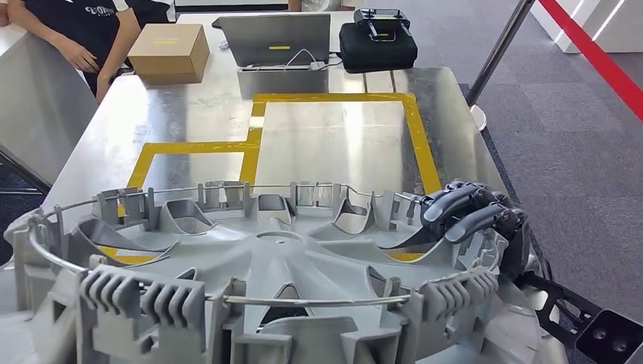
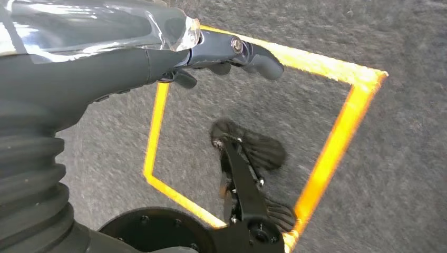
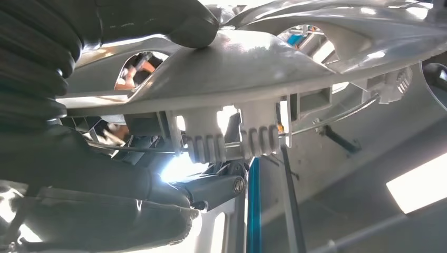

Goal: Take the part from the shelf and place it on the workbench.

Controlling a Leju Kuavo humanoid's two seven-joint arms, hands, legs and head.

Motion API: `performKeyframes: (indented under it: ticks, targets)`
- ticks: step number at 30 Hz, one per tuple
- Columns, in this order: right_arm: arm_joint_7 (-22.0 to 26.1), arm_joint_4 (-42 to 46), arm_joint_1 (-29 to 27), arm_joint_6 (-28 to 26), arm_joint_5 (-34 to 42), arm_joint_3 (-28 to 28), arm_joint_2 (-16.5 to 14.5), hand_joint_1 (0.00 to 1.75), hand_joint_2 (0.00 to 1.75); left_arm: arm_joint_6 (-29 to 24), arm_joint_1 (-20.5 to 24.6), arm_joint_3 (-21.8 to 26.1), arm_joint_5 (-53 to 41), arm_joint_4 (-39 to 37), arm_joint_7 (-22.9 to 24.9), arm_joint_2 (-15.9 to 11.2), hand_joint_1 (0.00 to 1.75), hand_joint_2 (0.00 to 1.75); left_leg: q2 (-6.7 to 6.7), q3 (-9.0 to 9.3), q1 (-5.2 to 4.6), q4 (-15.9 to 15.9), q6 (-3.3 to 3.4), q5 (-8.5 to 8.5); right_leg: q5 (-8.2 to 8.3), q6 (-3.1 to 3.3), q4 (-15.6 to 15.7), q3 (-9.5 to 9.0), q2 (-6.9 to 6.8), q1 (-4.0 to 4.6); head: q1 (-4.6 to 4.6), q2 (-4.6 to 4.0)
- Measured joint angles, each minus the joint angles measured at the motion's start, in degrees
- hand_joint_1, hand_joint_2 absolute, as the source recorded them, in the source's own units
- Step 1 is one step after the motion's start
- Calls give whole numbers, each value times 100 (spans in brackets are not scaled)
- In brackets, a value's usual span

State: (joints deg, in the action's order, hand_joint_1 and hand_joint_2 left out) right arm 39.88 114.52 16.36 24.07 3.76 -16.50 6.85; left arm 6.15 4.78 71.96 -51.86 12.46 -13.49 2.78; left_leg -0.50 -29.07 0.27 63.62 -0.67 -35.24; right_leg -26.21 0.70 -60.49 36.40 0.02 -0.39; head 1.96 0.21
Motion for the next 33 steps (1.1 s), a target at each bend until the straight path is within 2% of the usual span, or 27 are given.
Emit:
performKeyframes:
  ticks: [3, 4, 5, 6, 7, 8, 10, 12, 13, 15, 20, 22, 26, 33]
  targets:
    - [1, 167, -26, -485, -461, 2, 14, 175, 175, -30, -7, 13, 38, 0, -2, 0, 0, 175, 19, -655, 13, 869, -55, -368, -68, 50, 61, -100, 19, -6, 7, 0]
    - [1, 242, -60, -766, -725, -12, 36, 175, 175, -44, -11, 26, 56, 0, -2, 1, 0, 175, 19, -821, 15, 992, -61, -404, -99, 54, 62, -129, 30, -5, 10, 0]
    - [1, 335, -117, -1130, -1049, -55, 83, 175, 175, -59, -14, 46, 86, 0, -2, 6, 0, 175, 20, -900, 16, 935, -59, -307, -134, 52, 62, -169, 40, -4, 10, -1]
    - [1, 454, -202, -1530, -1394, -130, 161, 175, 175, -79, -17, 75, 124, 0, -2, 13, 0, 175, 22, -882, 16, 699, -48, -84, -171, 44, 62, -219, 47, -3, 9, -1]
    - [1, 598, -320, -1960, -1752, -238, 266, 175, 175, -102, -24, 109, 164, 0, -3, 19, 0, 175, 29, -791, 15, 333, -29, 214, -210, 31, 64, -271, 50, -3, 9, 0]
    - [0, 750, -462, -2338, -2084, -369, 383, 175, 175, -121, -34, 144, 198, 0, -3, 24, 0, 175, 42, -691, 10, -5, -10, 421, -244, 15, 65, -320, 51, 1, 5, -1]
    - [-43, 1036, -755, -2899, -2680, -674, 610, 175, 175, -146, -63, 209, 241, 1, -10, 32, 0, 175, 69, -557, -14, -390, 46, 559, -294, -30, 67, -357, 65, 10, 4, 0]
    - [-213, 1227, -929, -3263, -3219, -964, 802, 175, 175, -160, -81, 250, 257, 2, -23, 45, 0, 175, 70, -516, -24, -434, 68, 576, -332, -26, 56, -364, 84, 24, 2, 1]
    - [-353, 1281, -964, -3413, -3452, -1079, 888, 175, 175, -166, -79, 264, 257, 2, -30, 52, 0, 175, 66, -496, -22, -448, 66, 646, -343, -10, 59, -375, 89, 28, 0, 0]
    - [-661, 1327, -998, -3681, -3793, -1252, 1068, 175, 175, -169, -58, 283, 257, 3, -36, 67, 0, 175, 69, -489, -19, -448, 63, 650, -345, 18, 87, -401, 87, 31, -3, 0]
    - [-1348, 1300, -953, -4200, -4159, -1386, 1531, 175, 175, -99, -53, 304, 157, 3, -47, 87, 0, 175, 86, -480, -23, -448, 104, 624, -340, -58, 162, -450, 75, 31, -5, -1]
    - [-1412, 926, -811, -4051, -4131, -1230, 1636, 175, 175, -34, -32, 304, 90, 3, -52, 78, 0, 175, 79, -468, -23, -447, 126, 616, -334, -95, 176, -462, 79, 30, -4, 0]
    - [-925, -189, -681, -3550, -4385, -484, 1669, 175, 175, 45, 2, 305, 88, 3, -53, 55, 0, 175, 101, -458, -24, -443, 152, 624, -331, -131, 183, -470, 58, 28, -10, -2]
    - [-1028, -1232, -1208, -3366, -5128, 326, 1640, 175, 175, 99, -57, 305, 72, 2, -72, 48, 0, 175, 113, -458, -23, -452, 154, 627, -329, -136, 181, -475, 45, 33, -9, -1]
